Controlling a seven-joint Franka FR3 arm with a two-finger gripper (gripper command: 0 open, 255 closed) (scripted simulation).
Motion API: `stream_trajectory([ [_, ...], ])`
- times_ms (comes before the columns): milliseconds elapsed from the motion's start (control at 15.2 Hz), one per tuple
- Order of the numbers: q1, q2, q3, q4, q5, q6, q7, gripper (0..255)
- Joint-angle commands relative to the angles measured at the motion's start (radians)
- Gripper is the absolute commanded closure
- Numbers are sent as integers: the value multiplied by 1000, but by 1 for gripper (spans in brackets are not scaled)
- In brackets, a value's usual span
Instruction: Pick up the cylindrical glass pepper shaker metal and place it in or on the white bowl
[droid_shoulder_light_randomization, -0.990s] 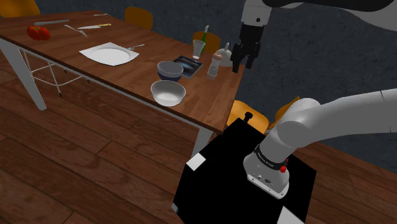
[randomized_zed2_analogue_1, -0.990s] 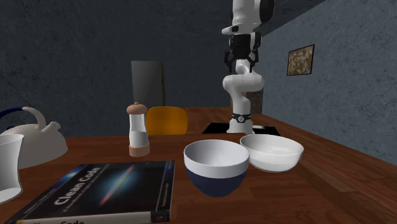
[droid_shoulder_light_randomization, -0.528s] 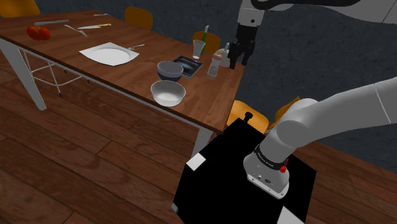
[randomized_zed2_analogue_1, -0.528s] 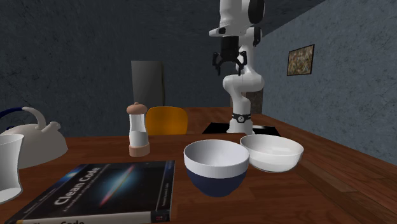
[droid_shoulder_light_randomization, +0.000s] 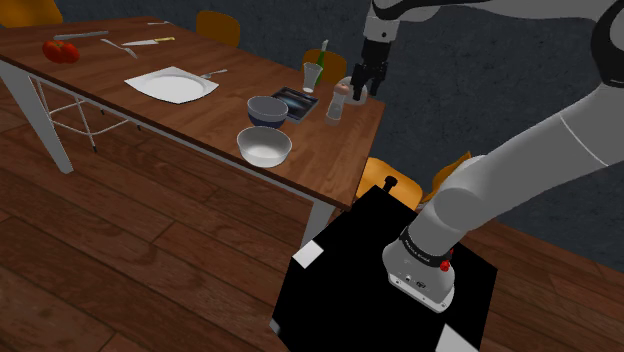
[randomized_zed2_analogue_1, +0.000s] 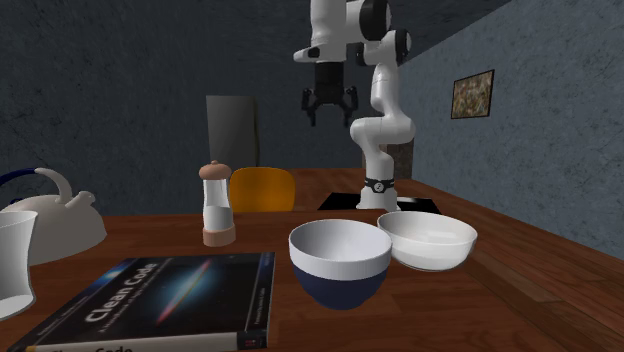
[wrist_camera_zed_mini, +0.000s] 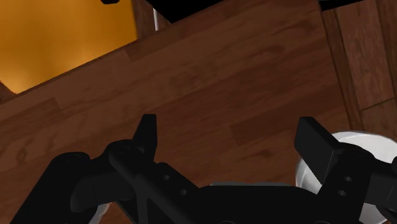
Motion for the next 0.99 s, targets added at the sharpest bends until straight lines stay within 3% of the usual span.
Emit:
stream_trajectory([
  [0,-6,69,-28,51,1,25,-47,0],
  [462,-32,323,-101,264,50,82,-204,0],
  [924,-92,602,-133,554,145,74,-354,0],
])
